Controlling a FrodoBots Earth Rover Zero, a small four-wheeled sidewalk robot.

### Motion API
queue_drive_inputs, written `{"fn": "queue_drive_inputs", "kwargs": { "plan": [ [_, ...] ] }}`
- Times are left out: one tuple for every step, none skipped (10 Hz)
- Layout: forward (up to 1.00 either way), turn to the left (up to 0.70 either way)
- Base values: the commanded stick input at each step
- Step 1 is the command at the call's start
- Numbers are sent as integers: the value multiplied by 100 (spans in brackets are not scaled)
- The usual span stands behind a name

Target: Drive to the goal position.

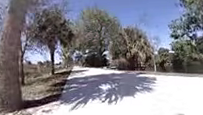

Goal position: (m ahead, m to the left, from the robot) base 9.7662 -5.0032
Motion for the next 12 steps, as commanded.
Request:
{"fn": "queue_drive_inputs", "kwargs": {
  "plan": [
    [85, 0],
    [85, 0],
    [85, 0],
    [85, 0],
    [85, 0],
    [85, 0],
    [85, 0],
    [85, 0],
    [85, 0],
    [85, 0],
    [85, 0],
    [85, 16]
  ]
}}
